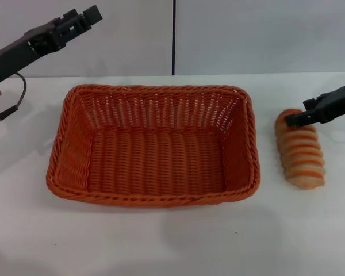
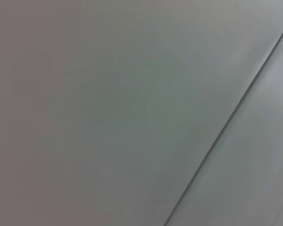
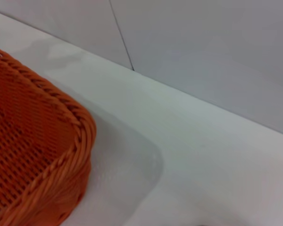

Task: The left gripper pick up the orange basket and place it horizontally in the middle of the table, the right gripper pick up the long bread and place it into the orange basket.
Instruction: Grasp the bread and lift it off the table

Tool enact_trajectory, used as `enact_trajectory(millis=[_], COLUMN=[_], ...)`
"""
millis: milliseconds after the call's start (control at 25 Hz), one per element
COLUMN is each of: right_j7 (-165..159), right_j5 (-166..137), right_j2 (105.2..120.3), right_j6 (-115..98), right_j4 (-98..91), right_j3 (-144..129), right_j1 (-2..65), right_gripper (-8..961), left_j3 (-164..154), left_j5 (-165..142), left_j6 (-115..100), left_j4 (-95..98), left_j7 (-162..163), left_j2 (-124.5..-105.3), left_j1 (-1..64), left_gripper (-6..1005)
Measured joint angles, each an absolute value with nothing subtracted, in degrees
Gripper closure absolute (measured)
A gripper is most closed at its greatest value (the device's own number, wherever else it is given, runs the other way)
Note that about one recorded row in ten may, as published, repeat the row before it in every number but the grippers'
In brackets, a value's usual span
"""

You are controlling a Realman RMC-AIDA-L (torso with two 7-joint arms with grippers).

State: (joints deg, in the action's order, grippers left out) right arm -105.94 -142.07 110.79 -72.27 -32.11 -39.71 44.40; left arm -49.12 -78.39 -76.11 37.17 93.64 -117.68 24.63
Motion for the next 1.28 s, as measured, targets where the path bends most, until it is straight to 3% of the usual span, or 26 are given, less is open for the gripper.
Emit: enact_trajectory(millis=[1000,1280], right_j7=[-105.90,-105.90], right_j5=[-141.94,-142.04], right_j2=[111.72,111.80], right_j6=[-72.62,-73.73], right_j4=[-32.19,-32.46], right_j3=[-41.93,-41.93], right_j1=[43.30,43.24], right_gripper=[214,353], left_j3=[-49.06,-48.78], left_j5=[-78.39,-78.45], left_j6=[-77.58,-78.17], left_j4=[36.39,36.29], left_j7=[93.78,93.78], left_j2=[-117.77,-117.72], left_j1=[24.25,24.07], left_gripper=[155,155])
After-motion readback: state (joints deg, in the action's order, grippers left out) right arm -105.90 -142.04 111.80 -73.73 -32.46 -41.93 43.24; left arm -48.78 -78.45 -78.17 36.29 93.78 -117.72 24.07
